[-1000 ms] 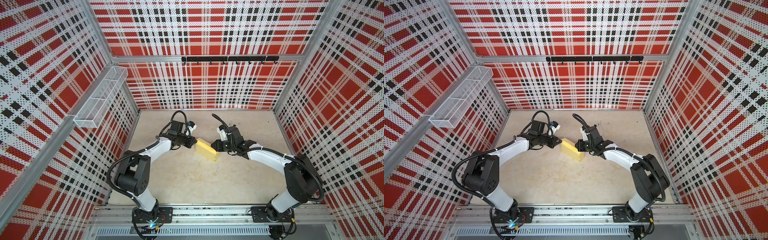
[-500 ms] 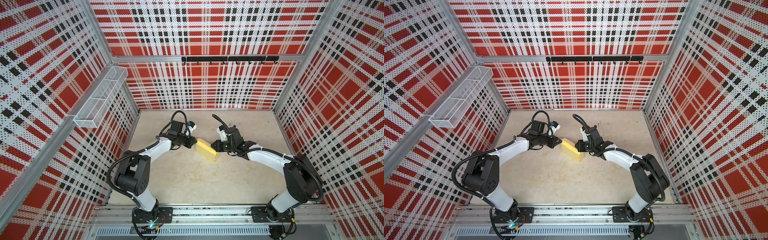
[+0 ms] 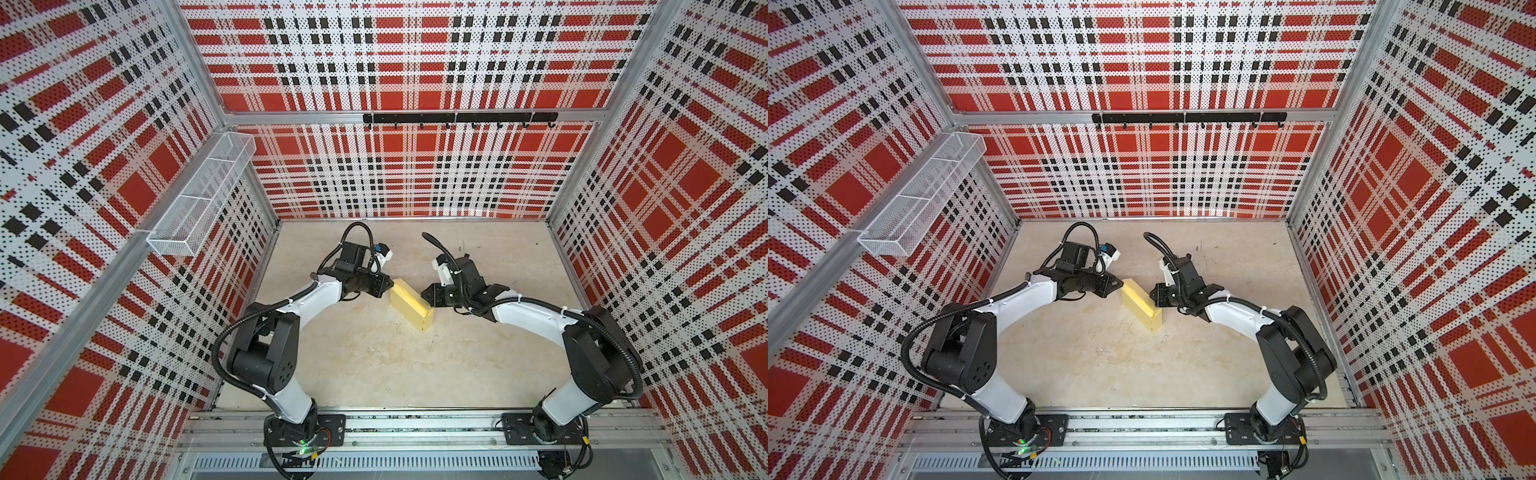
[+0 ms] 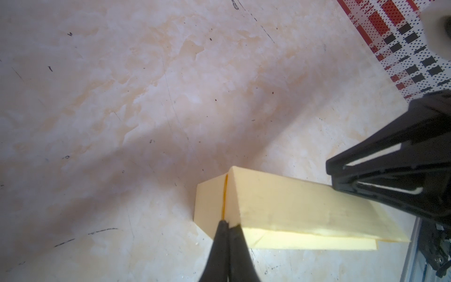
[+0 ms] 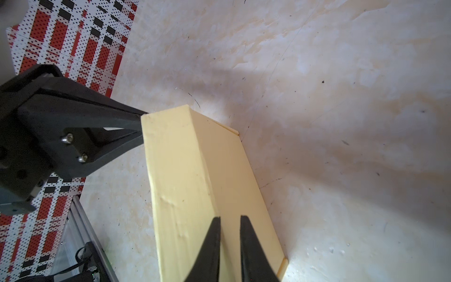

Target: Fold the paper box

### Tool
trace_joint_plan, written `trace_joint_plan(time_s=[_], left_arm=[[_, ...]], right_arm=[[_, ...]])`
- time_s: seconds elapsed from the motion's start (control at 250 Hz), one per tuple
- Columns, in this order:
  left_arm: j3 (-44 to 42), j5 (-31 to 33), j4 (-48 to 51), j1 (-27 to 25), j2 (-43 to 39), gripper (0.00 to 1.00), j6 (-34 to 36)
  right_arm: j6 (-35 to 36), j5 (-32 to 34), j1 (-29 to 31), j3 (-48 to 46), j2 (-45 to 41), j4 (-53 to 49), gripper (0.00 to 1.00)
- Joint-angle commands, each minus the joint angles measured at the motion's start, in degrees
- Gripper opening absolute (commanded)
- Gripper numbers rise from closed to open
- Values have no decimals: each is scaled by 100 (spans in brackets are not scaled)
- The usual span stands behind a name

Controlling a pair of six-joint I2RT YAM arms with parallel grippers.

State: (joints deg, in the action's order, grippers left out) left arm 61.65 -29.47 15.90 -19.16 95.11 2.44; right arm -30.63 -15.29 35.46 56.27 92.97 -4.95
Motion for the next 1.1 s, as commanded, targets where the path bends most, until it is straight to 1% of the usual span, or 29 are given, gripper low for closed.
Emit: trace_joint_plan(time_s=[0.0, 0.136, 0.332, 0.528, 0.624, 0.66, 0.672, 0.704, 0.924, 1.096], left_arm=[[-105, 8, 103, 9, -72, 4, -15], [-92, 0, 112, 8, -54, 4, -15], [-100, -4, 110, 4, -45, 4, -7], [-92, -9, 97, 0, -32, 4, -15], [-91, -13, 98, -13, -36, 4, -16], [-92, -10, 100, -11, -36, 4, -15], [-92, -6, 98, -9, -38, 4, -11], [-92, -8, 106, -9, -45, 3, -14], [-100, 3, 111, -8, -54, 4, -12], [-99, 12, 102, -17, -54, 4, -7]], right_arm=[[5, 4, 75, 227, -224, -23, 19], [41, 44, 170, 488, -316, -142, 25], [250, 192, 377, 857, -111, -474, 27], [433, 366, 505, 1033, 109, -681, 31], [471, 437, 573, 1115, 217, -772, 31], [470, 480, 599, 1159, 275, -858, 30], [613, 495, 606, 1171, 293, -885, 30], [666, 529, 619, 1218, 335, -959, 29], [736, 665, 672, 1195, 404, -1041, 20], [836, 737, 725, 1192, 435, -1077, 19]])
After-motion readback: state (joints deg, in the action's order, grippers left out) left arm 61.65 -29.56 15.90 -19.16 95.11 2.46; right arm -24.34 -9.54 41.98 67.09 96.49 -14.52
